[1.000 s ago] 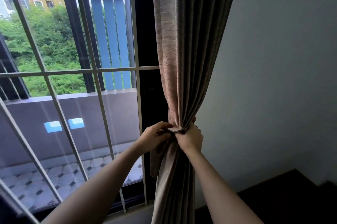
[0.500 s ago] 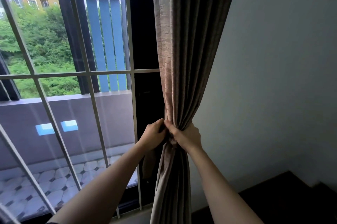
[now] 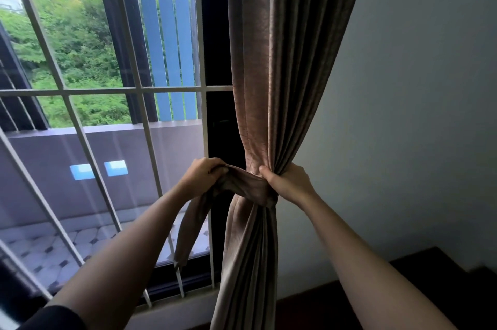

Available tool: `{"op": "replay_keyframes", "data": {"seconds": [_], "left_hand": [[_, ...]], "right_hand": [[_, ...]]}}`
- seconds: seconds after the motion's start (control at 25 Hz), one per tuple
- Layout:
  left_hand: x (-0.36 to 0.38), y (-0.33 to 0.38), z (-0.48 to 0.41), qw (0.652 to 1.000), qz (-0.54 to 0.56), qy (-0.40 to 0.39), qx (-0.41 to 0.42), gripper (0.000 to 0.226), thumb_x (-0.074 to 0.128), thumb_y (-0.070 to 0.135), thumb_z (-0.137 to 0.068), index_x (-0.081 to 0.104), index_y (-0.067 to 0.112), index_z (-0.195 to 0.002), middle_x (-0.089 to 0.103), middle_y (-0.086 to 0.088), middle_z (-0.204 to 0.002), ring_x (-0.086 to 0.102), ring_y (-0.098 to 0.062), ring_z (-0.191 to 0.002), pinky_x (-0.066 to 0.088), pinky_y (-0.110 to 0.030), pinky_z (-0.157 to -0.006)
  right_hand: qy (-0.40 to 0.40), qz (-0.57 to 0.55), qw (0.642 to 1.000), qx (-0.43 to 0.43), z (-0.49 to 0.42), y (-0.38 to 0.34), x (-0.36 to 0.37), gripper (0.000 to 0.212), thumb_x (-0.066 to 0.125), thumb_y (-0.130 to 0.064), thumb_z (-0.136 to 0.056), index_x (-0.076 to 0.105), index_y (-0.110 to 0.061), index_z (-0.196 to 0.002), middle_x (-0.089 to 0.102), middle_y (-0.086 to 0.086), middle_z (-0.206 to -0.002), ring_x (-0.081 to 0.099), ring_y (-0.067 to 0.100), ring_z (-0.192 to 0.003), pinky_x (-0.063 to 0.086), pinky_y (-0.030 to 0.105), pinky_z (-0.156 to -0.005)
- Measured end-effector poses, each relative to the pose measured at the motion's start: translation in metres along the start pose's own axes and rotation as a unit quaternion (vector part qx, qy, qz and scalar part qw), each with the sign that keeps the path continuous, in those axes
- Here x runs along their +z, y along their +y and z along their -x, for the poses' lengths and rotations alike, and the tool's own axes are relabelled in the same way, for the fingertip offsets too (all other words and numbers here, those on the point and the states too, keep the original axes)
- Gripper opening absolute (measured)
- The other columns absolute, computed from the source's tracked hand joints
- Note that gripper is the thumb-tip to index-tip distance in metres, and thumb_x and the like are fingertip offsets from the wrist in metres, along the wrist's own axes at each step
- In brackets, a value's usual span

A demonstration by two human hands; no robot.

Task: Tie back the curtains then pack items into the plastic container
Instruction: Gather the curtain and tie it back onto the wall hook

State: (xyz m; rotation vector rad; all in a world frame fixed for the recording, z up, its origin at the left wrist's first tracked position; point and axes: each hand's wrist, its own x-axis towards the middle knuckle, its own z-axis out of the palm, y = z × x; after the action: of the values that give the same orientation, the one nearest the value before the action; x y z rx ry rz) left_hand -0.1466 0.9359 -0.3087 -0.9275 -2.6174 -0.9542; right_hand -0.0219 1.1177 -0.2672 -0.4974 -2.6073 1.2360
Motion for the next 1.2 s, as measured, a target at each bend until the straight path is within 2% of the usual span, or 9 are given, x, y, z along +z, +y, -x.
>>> {"op": "replay_keyframes", "data": {"seconds": [0.24, 0.36, 0.56, 0.64, 0.76, 0.88, 0.96, 1.04, 1.2], "left_hand": [[0.03, 0.029, -0.01, 0.996, -0.069, 0.057, -0.011, 0.02, 0.057, 0.021, -0.088, 0.074, 0.016, -0.098, 0.07, -0.012, -0.092, 0.065, -0.031, -0.087, 0.051, -0.037, -0.074], [0.044, 0.051, -0.019, 0.993, -0.086, 0.055, -0.057, 0.021, 0.058, 0.024, -0.085, 0.074, 0.022, -0.098, 0.061, -0.007, -0.093, 0.06, -0.027, -0.086, 0.047, -0.033, -0.067], [0.062, 0.065, -0.023, 0.984, 0.097, 0.066, -0.135, 0.019, 0.058, 0.008, -0.083, 0.072, 0.007, -0.094, 0.069, -0.007, -0.083, 0.057, -0.01, -0.069, 0.038, -0.016, -0.058], [0.07, 0.065, -0.016, 0.961, 0.192, 0.064, -0.188, 0.014, 0.058, 0.008, -0.081, 0.064, 0.007, -0.093, 0.066, -0.005, -0.085, 0.06, -0.016, -0.074, 0.047, -0.02, -0.061], [0.072, 0.061, -0.007, 0.9, 0.384, 0.002, -0.208, 0.017, 0.058, 0.006, -0.078, 0.061, 0.001, -0.094, 0.067, -0.016, -0.09, 0.065, -0.031, -0.086, 0.055, -0.038, -0.073], [0.069, 0.059, 0.002, 0.83, 0.517, -0.08, -0.192, 0.036, 0.048, -0.001, -0.066, 0.059, -0.002, -0.1, 0.06, -0.018, -0.09, 0.057, -0.03, -0.085, 0.049, -0.029, -0.067], [0.067, 0.058, 0.008, 0.84, 0.508, -0.137, -0.135, 0.054, 0.05, 0.006, -0.054, 0.062, 0.001, -0.107, 0.062, -0.019, -0.096, 0.058, -0.032, -0.09, 0.048, -0.031, -0.071], [0.063, 0.058, 0.013, 0.86, 0.472, -0.174, -0.082, 0.063, 0.059, 0.013, -0.055, 0.058, 0.01, -0.118, 0.066, -0.012, -0.107, 0.063, -0.024, -0.098, 0.052, -0.028, -0.08], [0.059, 0.058, 0.014, 0.901, 0.39, -0.184, -0.052, 0.069, 0.079, 0.027, -0.06, 0.053, 0.018, -0.124, 0.067, -0.005, -0.114, 0.065, -0.019, -0.106, 0.051, -0.034, -0.094]], "right_hand": [[-0.046, 0.003, 0.999, -0.018, -0.006, 0.006, -0.013, 0.047, 0.061, -0.046, -0.083, 0.062, -0.017, -0.119, 0.064, 0.008, -0.119, 0.061, 0.026, -0.104, 0.054, 0.041, -0.089], [-0.056, -0.002, 0.998, -0.027, -0.007, 0.013, -0.018, 0.047, 0.062, -0.045, -0.083, 0.061, -0.017, -0.121, 0.064, 0.009, -0.118, 0.062, 0.027, -0.102, 0.055, 0.043, -0.086], [-0.048, 0.01, 0.998, -0.043, -0.006, 0.02, -0.024, 0.049, 0.062, -0.047, -0.082, 0.061, -0.016, -0.12, 0.064, 0.01, -0.118, 0.061, 0.027, -0.106, 0.053, 0.039, -0.09], [-0.057, 0.016, 0.997, -0.047, -0.006, 0.018, -0.025, 0.05, 0.063, -0.049, -0.079, 0.063, -0.017, -0.117, 0.065, 0.009, -0.116, 0.062, 0.025, -0.103, 0.053, 0.038, -0.088], [-0.099, 0.024, 0.994, -0.044, -0.011, 0.012, -0.03, 0.052, 0.066, -0.051, -0.075, 0.063, -0.02, -0.117, 0.066, 0.005, -0.114, 0.064, 0.023, -0.099, 0.055, 0.038, -0.087], [-0.171, 0.014, 0.985, -0.023, -0.02, 0.001, -0.04, 0.042, 0.063, -0.056, -0.073, 0.068, -0.023, -0.098, 0.071, 0.003, -0.098, 0.069, 0.02, -0.084, 0.057, 0.033, -0.077], [-0.193, 0.021, 0.981, -0.007, -0.026, -0.005, -0.043, 0.044, 0.059, -0.062, -0.073, 0.066, -0.021, -0.09, 0.07, 0.004, -0.085, 0.068, 0.019, -0.067, 0.053, 0.027, -0.059], [-0.209, 0.043, 0.977, -0.017, -0.033, -0.007, -0.042, 0.039, 0.057, -0.059, -0.075, 0.065, -0.021, -0.081, 0.068, 0.004, -0.074, 0.065, 0.018, -0.057, 0.048, 0.024, -0.053], [-0.282, 0.042, 0.956, -0.067, -0.041, -0.012, -0.042, 0.029, 0.058, -0.043, -0.08, 0.067, -0.017, -0.089, 0.07, 0.007, -0.089, 0.07, 0.022, -0.076, 0.057, 0.03, -0.067]]}}
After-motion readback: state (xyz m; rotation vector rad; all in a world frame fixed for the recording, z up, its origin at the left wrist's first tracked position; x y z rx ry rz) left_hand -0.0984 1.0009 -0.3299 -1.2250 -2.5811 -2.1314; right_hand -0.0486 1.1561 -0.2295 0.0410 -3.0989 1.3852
